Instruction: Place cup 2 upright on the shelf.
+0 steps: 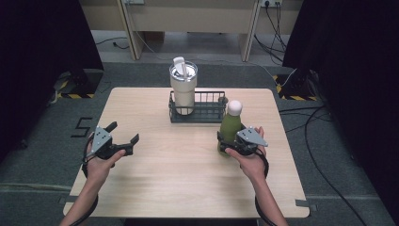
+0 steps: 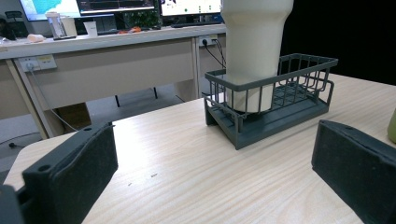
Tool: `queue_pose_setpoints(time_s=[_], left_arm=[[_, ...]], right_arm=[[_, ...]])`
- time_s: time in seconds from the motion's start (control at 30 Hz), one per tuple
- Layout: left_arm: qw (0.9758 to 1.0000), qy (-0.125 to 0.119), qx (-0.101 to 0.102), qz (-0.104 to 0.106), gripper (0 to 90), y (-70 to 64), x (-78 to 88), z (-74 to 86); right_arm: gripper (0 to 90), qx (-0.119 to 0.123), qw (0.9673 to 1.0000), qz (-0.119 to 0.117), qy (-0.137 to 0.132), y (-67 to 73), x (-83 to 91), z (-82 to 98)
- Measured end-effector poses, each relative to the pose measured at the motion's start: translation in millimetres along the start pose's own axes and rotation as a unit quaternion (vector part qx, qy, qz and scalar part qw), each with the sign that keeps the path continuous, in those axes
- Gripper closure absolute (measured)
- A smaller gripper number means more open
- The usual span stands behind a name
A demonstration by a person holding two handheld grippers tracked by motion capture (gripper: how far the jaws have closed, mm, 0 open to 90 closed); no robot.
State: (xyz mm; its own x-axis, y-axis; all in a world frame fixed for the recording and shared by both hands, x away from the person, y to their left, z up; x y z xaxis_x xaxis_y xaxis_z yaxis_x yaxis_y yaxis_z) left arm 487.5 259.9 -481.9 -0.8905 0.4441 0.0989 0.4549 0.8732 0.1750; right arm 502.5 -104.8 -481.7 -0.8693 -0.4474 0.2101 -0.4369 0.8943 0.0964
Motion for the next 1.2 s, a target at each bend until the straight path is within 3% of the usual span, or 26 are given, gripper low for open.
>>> queue_pose_setpoints(time_s=[0.47, 1.2], left_arm=[[1.0, 0.0, 0.002, 0.005, 0.0, -1.5, -0.8, 1.0], [1.0, -0.002, 0.004, 0.007, 0.0, -1.1, -0.4, 2.2]], right_arm=[[20.3, -0.003, 0.9999, 0.011, -0.002, -3.6, -9.7, 1.8], [21.1, 0.002, 0.9999, 0.012, 0.0, -4.2, -8.4, -1.7]])
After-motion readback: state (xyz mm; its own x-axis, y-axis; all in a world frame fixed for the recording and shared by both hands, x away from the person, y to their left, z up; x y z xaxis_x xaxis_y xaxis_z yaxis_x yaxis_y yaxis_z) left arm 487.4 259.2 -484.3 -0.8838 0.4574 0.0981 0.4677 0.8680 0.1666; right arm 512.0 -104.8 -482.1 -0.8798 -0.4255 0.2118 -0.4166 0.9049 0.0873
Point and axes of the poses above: each handheld gripper's, and its own axes: x roughly backward along the jaws, z roughly out of its underside, y roughly to its left, the point moved 10 cm from there along -x, roughly forward along the jaws, and after that the axes turned 7 degrees about -x, right-handed, at the moved point
